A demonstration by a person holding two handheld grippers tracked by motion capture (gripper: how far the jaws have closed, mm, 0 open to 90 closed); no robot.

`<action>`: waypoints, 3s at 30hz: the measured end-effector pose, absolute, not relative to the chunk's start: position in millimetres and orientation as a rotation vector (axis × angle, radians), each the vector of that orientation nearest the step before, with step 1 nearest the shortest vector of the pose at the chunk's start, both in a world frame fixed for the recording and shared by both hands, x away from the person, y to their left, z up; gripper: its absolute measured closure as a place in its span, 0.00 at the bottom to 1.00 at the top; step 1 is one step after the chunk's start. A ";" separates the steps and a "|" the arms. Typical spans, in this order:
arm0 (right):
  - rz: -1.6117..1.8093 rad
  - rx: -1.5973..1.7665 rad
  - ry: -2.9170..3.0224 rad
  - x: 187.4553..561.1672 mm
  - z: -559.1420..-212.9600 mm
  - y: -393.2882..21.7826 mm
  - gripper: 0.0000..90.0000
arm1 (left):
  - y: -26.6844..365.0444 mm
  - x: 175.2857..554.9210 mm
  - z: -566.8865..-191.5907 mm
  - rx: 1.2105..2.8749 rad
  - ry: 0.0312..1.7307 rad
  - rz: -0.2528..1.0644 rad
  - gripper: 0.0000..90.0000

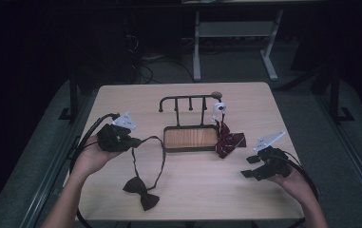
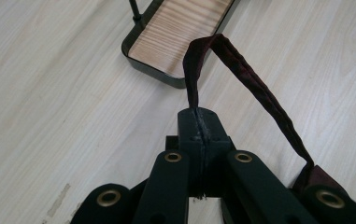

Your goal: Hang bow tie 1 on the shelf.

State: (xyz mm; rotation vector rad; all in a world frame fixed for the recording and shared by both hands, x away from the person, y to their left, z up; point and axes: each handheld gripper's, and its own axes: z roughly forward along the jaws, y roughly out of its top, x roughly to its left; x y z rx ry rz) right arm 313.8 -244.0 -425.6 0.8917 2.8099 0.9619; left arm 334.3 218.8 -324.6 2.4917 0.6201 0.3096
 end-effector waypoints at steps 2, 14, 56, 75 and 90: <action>0.962 0.892 2.810 313.8 -425.6 -244.0 0.41 | 218.6 334.3 -323.2 2.494 0.615 0.312 1.00; 0.958 0.893 2.804 313.5 -424.3 -245.2 0.41 | 214.2 332.9 -306.7 2.508 0.581 0.311 1.00; 0.980 0.912 2.787 318.0 -425.9 -254.1 0.41 | 203.0 370.5 -270.0 2.529 0.579 0.305 1.00; 0.976 0.913 2.789 316.4 -425.8 -252.6 0.41 | 193.0 382.2 -250.4 2.535 0.577 0.341 1.00; 0.994 0.895 2.787 315.3 -423.3 -252.9 0.41 | 195.1 402.5 -251.0 2.548 0.647 0.345 1.00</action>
